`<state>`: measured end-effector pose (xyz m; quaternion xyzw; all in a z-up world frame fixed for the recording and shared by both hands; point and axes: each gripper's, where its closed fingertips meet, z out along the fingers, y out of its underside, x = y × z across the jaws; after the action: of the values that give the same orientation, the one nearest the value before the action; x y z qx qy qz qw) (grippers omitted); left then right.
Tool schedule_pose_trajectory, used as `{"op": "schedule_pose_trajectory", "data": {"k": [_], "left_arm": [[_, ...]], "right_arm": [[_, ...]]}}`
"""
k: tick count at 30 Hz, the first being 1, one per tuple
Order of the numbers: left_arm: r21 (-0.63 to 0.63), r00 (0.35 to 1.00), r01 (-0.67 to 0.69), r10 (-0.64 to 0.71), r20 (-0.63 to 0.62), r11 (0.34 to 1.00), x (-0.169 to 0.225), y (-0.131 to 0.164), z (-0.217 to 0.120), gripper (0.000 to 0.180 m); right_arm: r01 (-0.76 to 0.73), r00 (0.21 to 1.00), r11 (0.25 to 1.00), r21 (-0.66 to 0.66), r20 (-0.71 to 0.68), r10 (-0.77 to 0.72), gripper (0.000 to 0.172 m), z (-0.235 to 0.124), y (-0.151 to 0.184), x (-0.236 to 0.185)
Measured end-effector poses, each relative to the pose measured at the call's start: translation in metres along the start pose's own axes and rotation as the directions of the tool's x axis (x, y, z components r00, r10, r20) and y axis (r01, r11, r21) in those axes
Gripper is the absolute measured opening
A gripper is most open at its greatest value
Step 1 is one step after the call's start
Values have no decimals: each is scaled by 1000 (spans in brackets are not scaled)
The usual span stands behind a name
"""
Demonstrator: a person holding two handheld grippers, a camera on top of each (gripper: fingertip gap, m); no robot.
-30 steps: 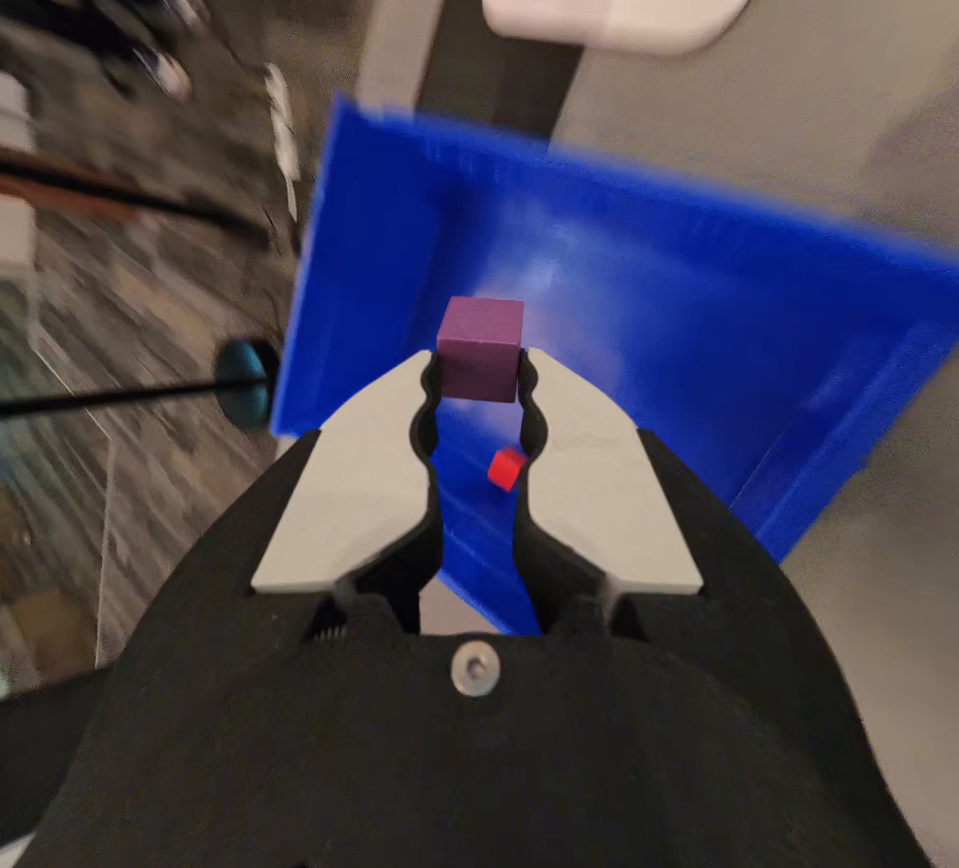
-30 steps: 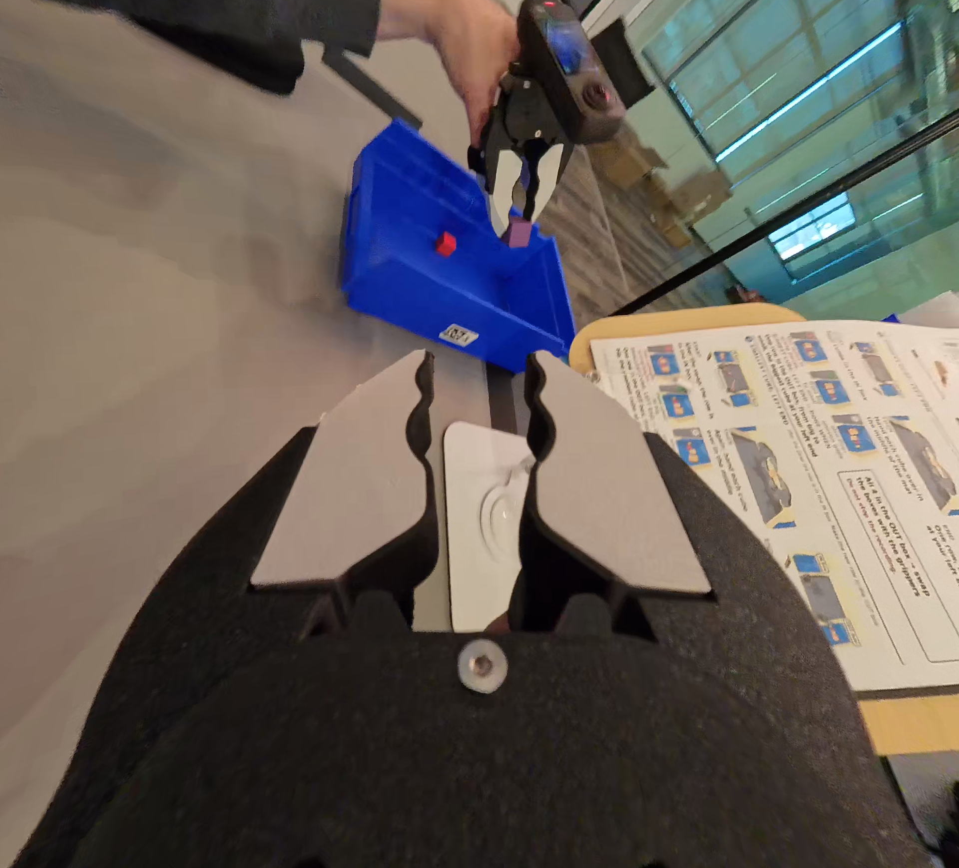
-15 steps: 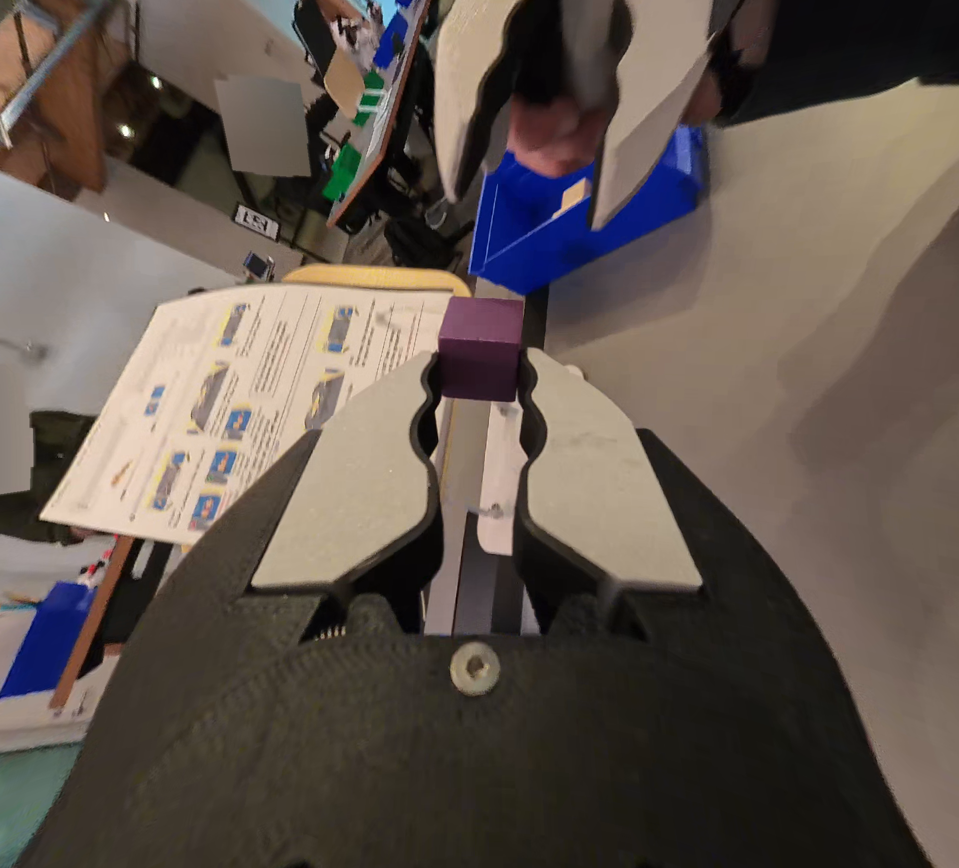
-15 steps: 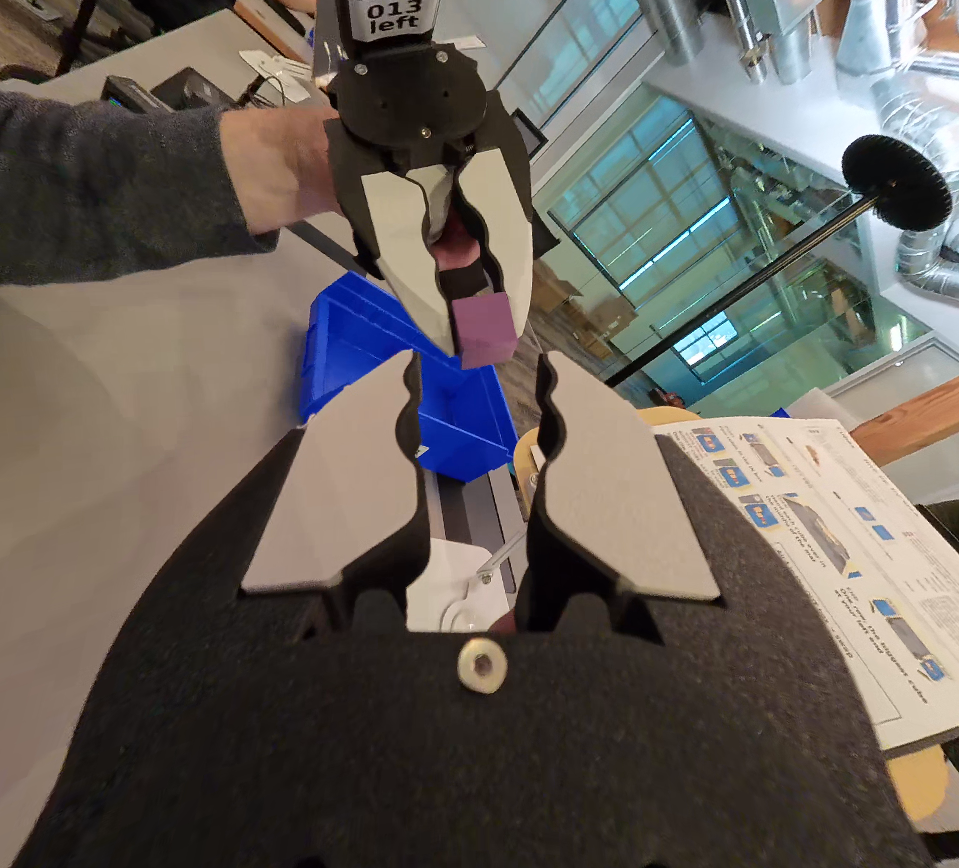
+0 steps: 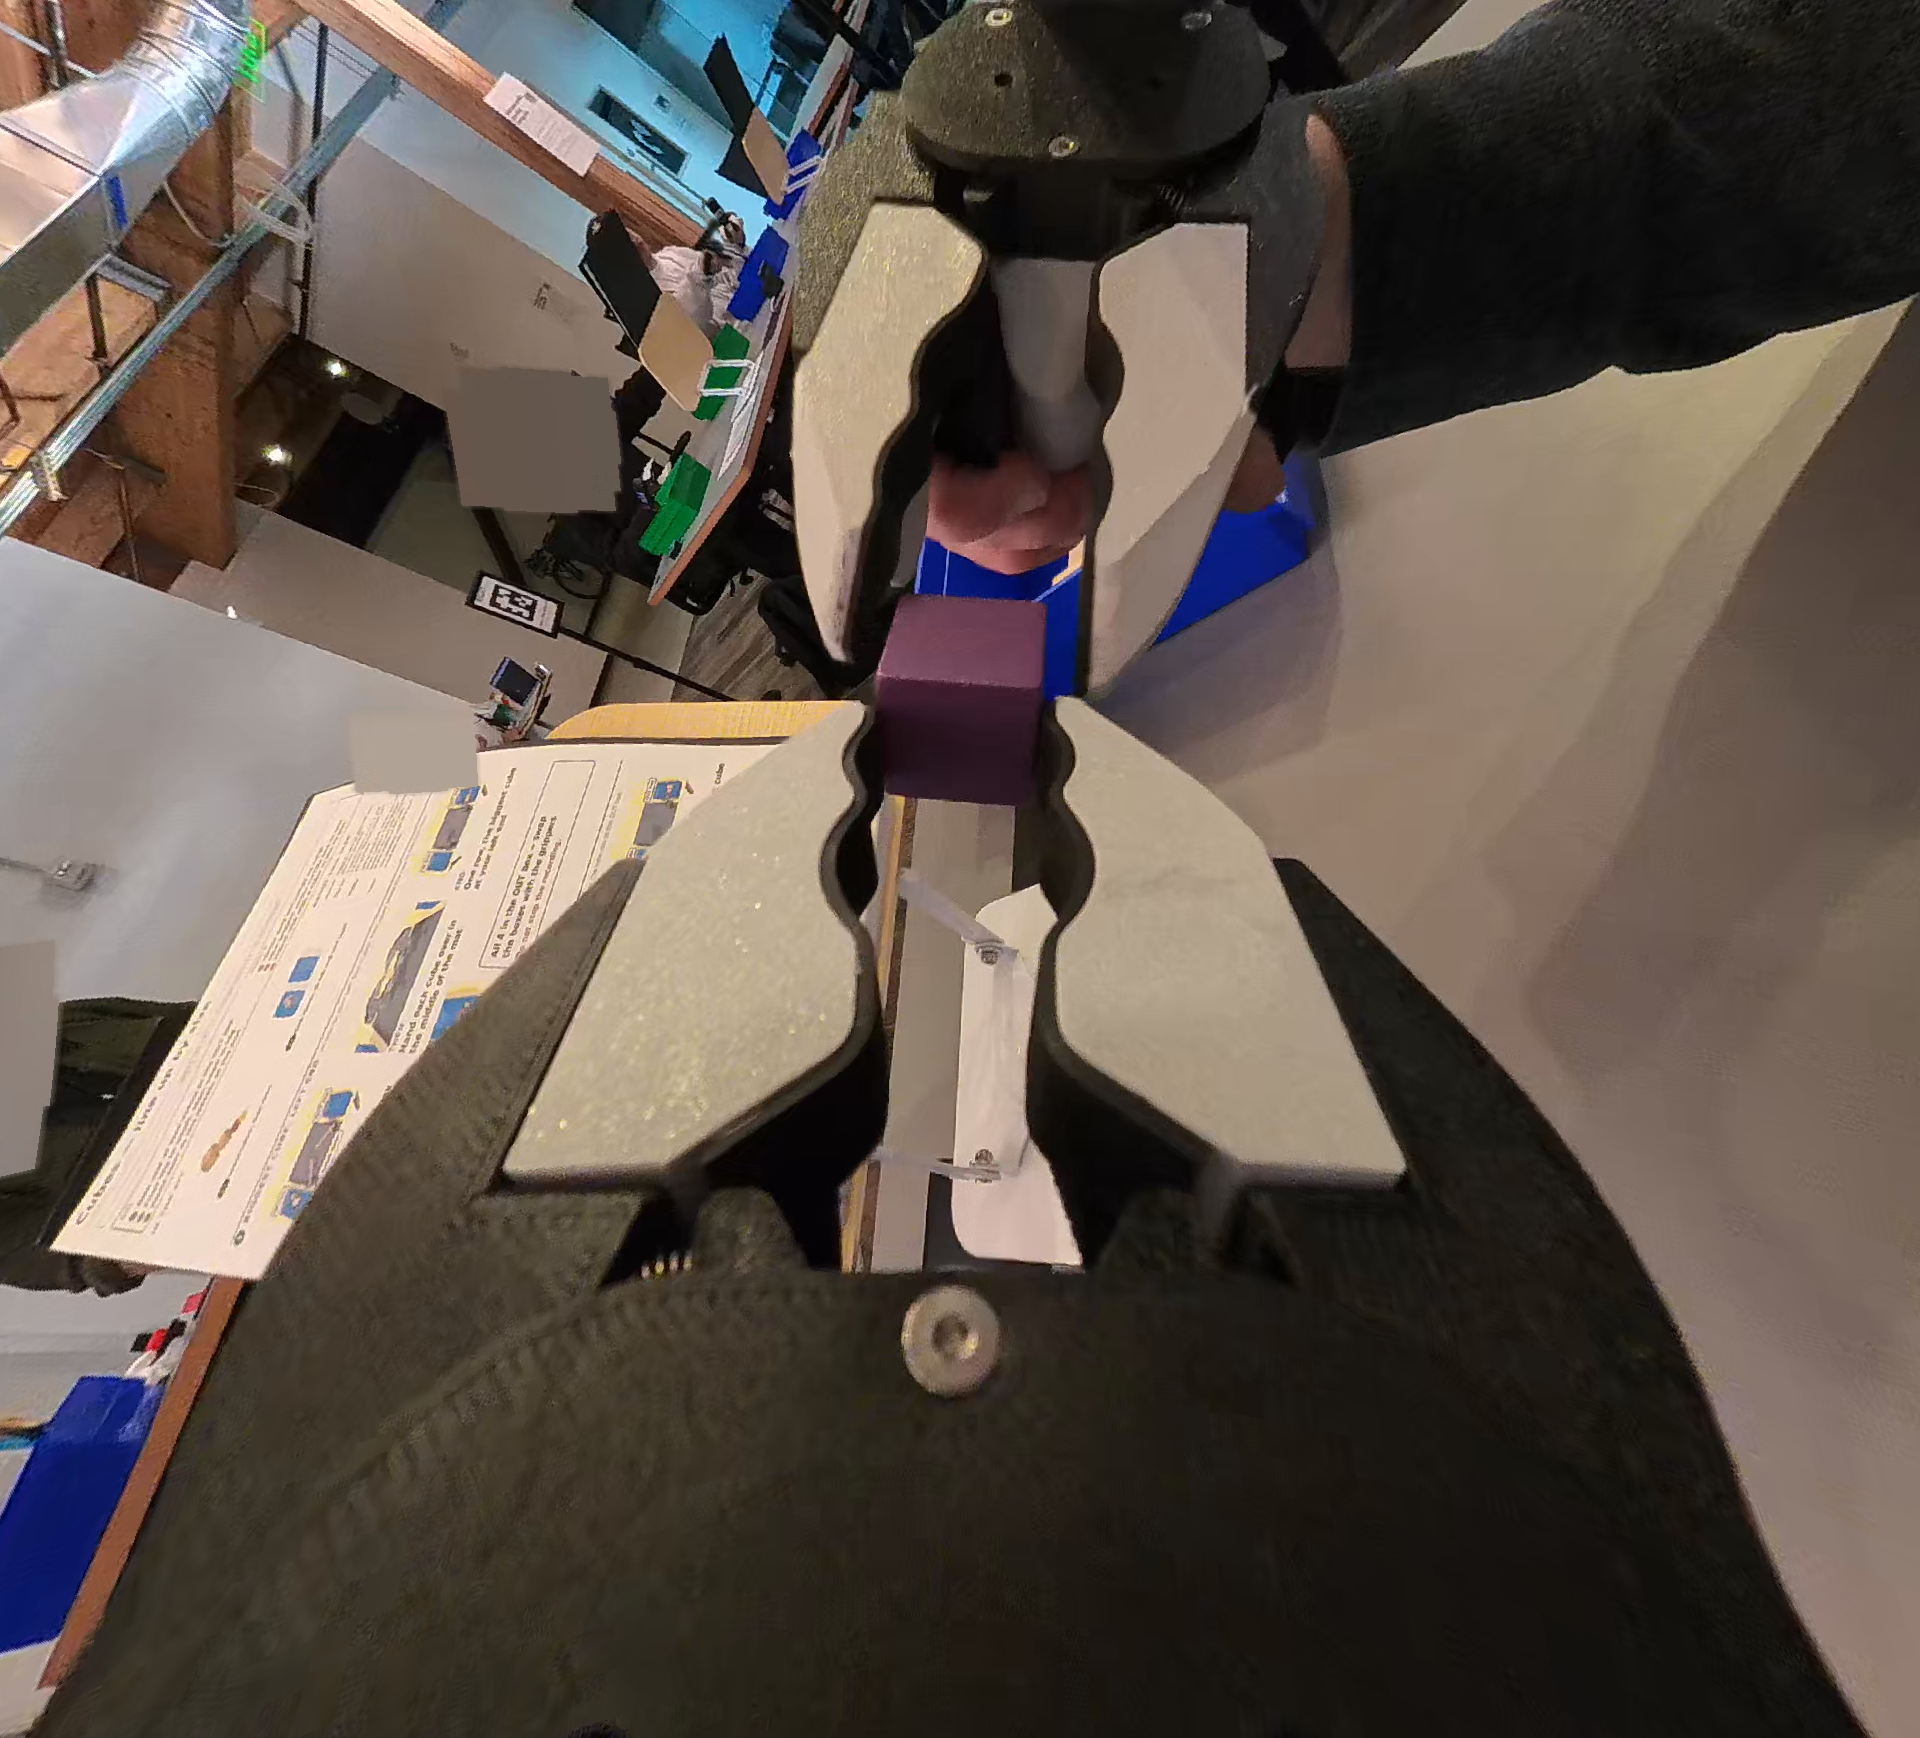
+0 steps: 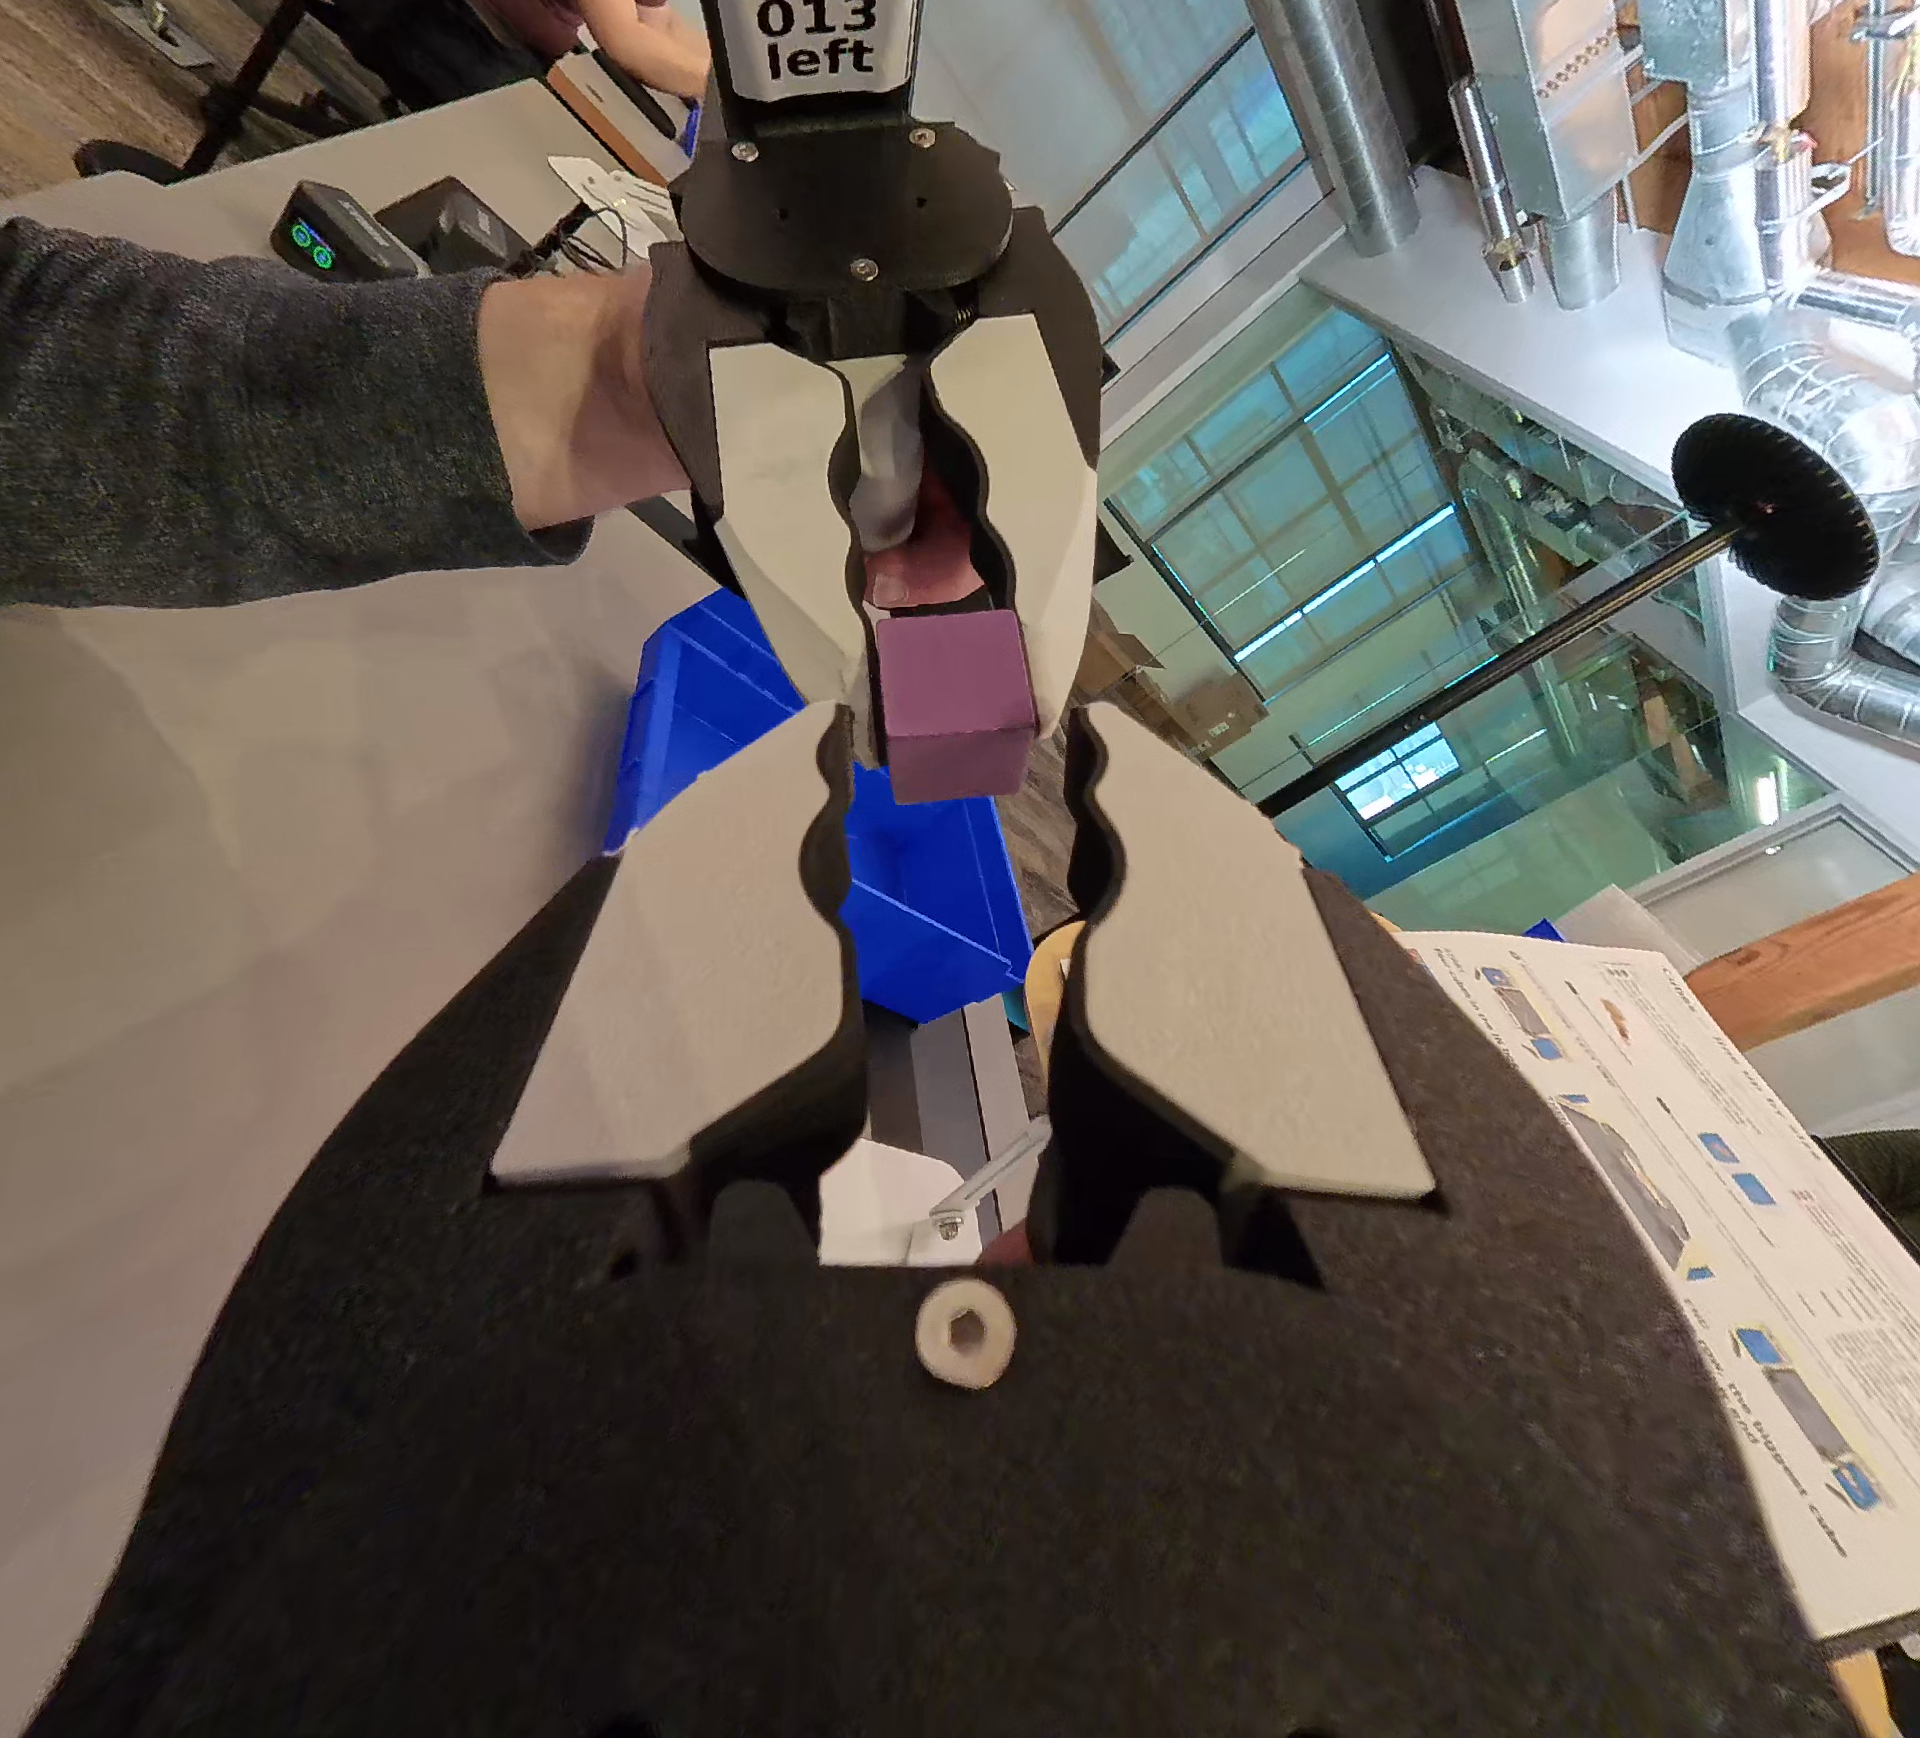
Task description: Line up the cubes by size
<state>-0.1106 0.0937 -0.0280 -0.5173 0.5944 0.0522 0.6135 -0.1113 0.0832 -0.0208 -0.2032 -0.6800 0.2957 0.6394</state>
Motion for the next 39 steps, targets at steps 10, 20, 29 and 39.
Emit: {"op": "schedule_pose_trajectory", "data": {"k": [10, 20, 29, 39], "left_arm": [[80, 999, 17, -14, -42, 997, 6, -11, -4, 27], [102, 998, 23, -16, -66, 995, 9, -14, -5, 28], [102, 999, 7, -2, -52, 995, 9, -16, -6, 27], [63, 1000, 1, 0, -9, 998, 2, -9, -6, 36]], "right_arm": [[11, 999, 998, 64, 35, -13, 31, -2, -10, -7], [28, 998, 997, 76, 48, -32, 26, -4, -13, -10], [19, 998, 996, 84, 54, -24, 26, -5, -16, -9], [0, 999, 993, 114, 37, -4, 26, -12, -23, -2]]}}
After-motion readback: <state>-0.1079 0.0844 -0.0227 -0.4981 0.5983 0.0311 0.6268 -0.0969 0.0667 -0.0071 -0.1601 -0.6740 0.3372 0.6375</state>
